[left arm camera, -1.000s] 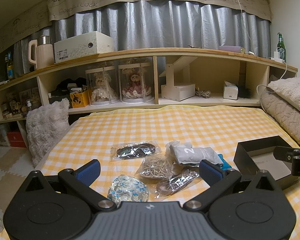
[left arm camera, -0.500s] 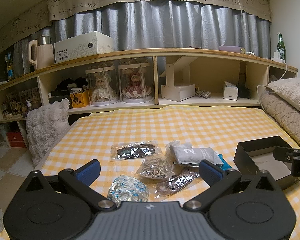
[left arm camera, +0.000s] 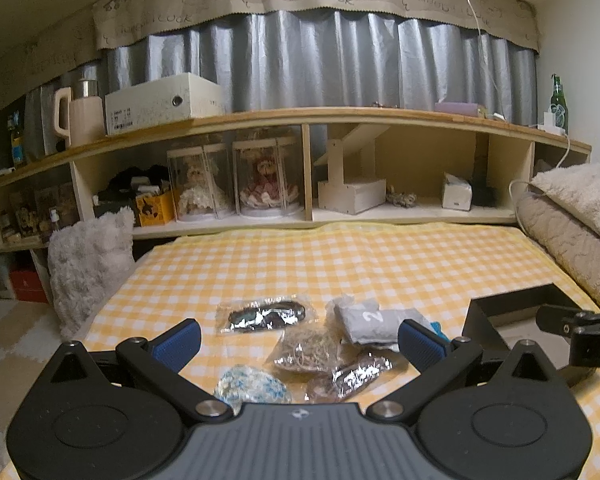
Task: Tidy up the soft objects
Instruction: 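Grasp the blue-floral fabric pouch with the left tool while the right tool grasps the grey bag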
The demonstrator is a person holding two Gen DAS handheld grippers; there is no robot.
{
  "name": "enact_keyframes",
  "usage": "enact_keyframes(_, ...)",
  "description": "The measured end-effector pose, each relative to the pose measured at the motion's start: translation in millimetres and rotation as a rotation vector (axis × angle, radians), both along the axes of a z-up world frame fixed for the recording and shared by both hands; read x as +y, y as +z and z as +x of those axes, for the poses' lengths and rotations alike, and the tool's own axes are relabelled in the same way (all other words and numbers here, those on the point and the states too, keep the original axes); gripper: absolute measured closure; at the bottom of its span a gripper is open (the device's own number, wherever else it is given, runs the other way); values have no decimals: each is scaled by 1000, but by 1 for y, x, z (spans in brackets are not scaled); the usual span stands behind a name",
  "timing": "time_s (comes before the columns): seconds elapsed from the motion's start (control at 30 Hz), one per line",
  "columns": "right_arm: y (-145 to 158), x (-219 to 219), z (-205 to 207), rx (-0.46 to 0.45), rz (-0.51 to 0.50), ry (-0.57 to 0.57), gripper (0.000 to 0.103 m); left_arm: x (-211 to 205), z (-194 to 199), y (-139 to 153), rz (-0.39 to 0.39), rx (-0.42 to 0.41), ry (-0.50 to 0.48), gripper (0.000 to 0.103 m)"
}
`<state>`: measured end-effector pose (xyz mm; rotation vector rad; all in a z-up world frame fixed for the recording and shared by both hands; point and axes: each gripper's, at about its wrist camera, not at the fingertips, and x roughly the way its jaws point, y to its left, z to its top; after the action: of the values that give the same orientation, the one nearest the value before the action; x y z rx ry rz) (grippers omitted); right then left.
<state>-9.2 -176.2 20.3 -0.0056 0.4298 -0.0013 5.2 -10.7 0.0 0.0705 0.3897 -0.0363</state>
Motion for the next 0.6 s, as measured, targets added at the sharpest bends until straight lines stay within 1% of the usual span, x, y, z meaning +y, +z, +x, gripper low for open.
enact_keyframes(0.27,14,12,20,-38,-44,24,0,2,26,23,-44,-40,16,0)
enact_keyframes(0.47,32,15,46,-69,-51,23,0,7,59,33,-20,-51,37,0)
enact_keyframes(0.6,39,14,68,-80,-71,14,0,11,87,32,22,-32,49,0)
